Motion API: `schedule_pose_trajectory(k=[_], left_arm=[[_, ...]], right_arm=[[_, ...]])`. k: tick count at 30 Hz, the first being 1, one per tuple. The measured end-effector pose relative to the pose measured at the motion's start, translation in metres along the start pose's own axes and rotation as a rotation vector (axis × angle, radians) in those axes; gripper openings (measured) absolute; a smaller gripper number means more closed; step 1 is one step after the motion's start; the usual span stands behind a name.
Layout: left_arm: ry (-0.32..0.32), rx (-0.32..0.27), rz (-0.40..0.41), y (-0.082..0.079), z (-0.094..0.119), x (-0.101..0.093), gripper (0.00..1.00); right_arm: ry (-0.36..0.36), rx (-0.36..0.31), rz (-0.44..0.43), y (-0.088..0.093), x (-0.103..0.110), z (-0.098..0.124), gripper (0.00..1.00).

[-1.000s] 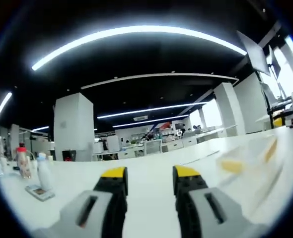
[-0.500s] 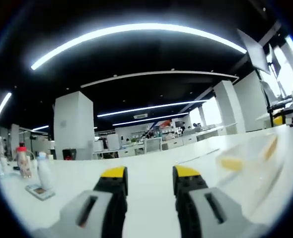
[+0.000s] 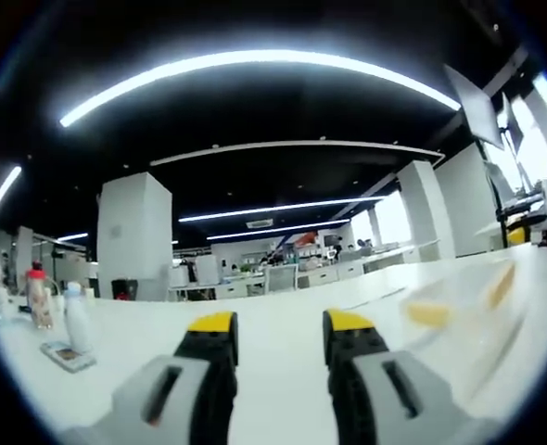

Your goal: Snap each plastic latch of the storage box into its locked position after aligning the lid with the box until every specified latch is closed and the lid sits flush.

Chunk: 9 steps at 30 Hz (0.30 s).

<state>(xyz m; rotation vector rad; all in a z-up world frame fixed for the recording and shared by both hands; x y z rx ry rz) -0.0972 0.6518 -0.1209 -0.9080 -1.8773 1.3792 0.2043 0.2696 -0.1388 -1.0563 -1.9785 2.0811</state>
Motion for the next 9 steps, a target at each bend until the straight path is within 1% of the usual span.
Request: schedule_pose_trajectory(k=[9], left_arm=[[0.012,-0.006,0.008,-0.0009,0.0008,-0.0017,0.36]], right_arm=[[-0.018,0.005,0.035,-0.0009,0.0036,-0.0014,0.22]])
Point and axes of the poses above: the point that each gripper's makers call its tool centre point, and the gripper's own axes: z roughly backward along the fingers, x roughly to its left, y roughly out of its underside, the point moved 5 cm from there along z, roughly backward along the fingers, and after that the axes turned 4 degrees about -y, right-handed, at the moved point
